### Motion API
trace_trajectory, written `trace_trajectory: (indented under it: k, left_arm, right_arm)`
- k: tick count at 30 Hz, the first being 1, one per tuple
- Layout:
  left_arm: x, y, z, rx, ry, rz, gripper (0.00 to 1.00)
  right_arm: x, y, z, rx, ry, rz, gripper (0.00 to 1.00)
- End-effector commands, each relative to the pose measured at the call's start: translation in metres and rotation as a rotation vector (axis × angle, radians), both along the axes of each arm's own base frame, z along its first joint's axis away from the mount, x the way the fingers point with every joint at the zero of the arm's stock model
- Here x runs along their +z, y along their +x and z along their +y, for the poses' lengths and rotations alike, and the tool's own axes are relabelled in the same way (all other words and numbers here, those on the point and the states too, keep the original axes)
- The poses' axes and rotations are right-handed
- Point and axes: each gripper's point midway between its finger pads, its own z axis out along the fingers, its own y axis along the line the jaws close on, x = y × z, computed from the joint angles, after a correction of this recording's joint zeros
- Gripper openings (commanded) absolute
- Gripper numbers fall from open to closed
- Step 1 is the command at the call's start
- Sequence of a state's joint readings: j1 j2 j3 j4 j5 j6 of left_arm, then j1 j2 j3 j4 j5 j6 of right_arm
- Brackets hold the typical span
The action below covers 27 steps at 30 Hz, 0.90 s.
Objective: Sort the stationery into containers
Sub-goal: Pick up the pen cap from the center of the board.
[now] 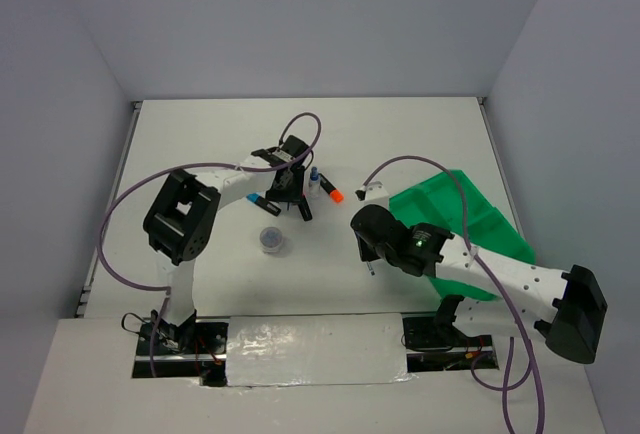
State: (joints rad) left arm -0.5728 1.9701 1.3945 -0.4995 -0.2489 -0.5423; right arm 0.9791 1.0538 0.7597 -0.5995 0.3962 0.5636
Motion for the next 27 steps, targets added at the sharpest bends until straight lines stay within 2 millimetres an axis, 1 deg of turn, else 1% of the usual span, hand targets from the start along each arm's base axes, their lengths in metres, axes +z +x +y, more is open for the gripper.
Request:
trace_trajectory:
  k: [1, 3, 7, 12, 13, 15, 16, 18, 19, 23, 24, 25, 26, 27]
  left_arm:
    - [-0.006, 0.01, -0.002, 0.006, 0.008, -0.006, 0.59]
    - [-0.011, 0.009, 0.0, 0.014, 0.022, 0.009, 0.56]
    - [-0.016, 0.009, 0.002, 0.027, 0.035, 0.009, 0.55]
    - [-0.021, 0.007, 0.004, 0.037, 0.044, 0.024, 0.49]
    - [-0.021, 0.007, 0.005, 0.039, 0.047, 0.027, 0.43]
    - [-0.024, 0.004, 0.007, 0.042, 0.052, 0.036, 0.39]
    - [-0.023, 0.004, 0.007, 0.046, 0.05, 0.035, 0.26]
    - [-0.025, 0.001, 0.01, 0.052, 0.05, 0.044, 0.13]
    - [-0.026, 0.001, 0.011, 0.055, 0.048, 0.047, 0.01]
    - [-0.026, -0.006, 0.012, 0.056, 0.033, 0.057, 0.0]
    - [-0.02, -0.006, 0.011, 0.056, 0.021, 0.045, 0.0]
    - [-0.02, -0.008, 0.013, 0.063, 0.019, 0.046, 0.0]
    - [-0.013, -0.008, 0.012, 0.064, 0.001, 0.032, 0.0]
    - [-0.008, -0.008, 0.011, 0.066, -0.01, 0.023, 0.0]
  right_arm:
    - [0.01, 0.007, 0.004, 0.0, 0.005, -0.03, 0.0]
    - [0.011, 0.007, 0.005, 0.003, 0.004, -0.029, 0.0]
    - [0.012, 0.007, 0.006, 0.008, 0.007, -0.031, 0.0]
    - [0.01, 0.006, 0.007, 0.013, 0.01, -0.026, 0.0]
    - [0.01, 0.006, 0.007, 0.013, 0.01, -0.026, 0.0]
    - [0.011, 0.006, 0.006, 0.014, 0.011, -0.027, 0.0]
    - [0.012, 0.006, 0.006, 0.013, 0.015, -0.03, 0.0]
    - [0.012, 0.005, 0.006, 0.019, 0.021, -0.03, 0.0]
    - [0.013, 0.005, 0.008, 0.023, 0.036, -0.032, 0.0]
    - [0.011, 0.002, 0.016, 0.065, 0.068, -0.028, 0.0]
    - [0.009, 0.002, 0.019, 0.074, 0.079, -0.028, 0.0]
    - [0.008, 0.001, 0.022, 0.085, 0.085, -0.027, 0.0]
    - [0.003, -0.002, 0.024, 0.107, 0.092, -0.014, 0.0]
    - [0.006, -0.002, 0.029, 0.119, 0.113, -0.021, 0.0]
